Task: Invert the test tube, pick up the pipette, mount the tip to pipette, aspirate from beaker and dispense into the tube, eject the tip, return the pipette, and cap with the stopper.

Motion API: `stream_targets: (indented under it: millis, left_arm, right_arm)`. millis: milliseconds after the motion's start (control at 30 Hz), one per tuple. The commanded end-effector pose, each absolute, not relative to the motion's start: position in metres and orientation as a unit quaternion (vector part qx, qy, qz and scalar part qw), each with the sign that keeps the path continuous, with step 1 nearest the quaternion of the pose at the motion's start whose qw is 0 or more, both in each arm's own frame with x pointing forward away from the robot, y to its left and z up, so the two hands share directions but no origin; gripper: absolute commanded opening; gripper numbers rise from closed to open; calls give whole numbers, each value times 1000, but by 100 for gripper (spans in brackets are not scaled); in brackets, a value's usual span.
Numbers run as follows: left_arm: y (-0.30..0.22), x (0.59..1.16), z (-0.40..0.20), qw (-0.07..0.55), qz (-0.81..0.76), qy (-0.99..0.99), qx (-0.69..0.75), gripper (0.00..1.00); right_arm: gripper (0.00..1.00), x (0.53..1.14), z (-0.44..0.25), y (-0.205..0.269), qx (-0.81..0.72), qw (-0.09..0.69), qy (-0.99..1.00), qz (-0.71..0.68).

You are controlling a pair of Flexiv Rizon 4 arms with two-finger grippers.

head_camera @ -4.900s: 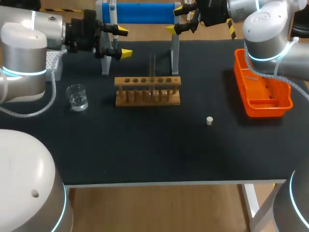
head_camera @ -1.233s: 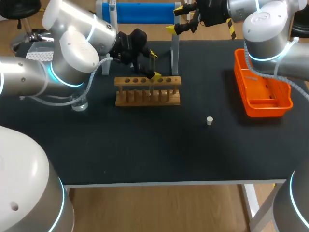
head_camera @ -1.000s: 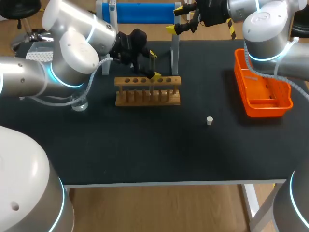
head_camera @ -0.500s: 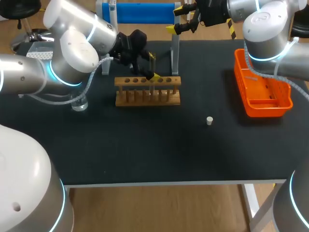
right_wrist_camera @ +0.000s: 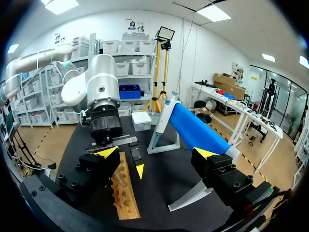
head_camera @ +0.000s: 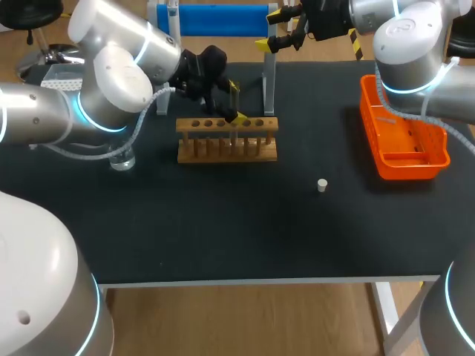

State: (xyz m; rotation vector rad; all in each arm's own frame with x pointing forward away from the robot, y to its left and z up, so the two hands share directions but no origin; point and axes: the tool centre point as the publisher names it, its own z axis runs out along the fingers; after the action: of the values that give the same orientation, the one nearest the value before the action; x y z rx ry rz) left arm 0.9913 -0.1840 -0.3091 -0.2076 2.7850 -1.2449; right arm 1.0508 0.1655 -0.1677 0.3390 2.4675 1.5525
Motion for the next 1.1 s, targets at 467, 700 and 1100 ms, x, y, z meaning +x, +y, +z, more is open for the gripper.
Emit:
stream_targets:
  millis: [467,700,1100]
  left_arm:
    - [-184,991,-309,41,-407,910,-68,100]
    - [-184,991,-309,41,-407,910,-68,100]
    - [-184,991,-309,41,-407,910,-68,100]
  right_arm:
    - [100,1034,-165,146,105,114,842,517]
    - [100,983,-164,82,112,134,843,509]
    - [100,864,-206,9,131,123,851,494]
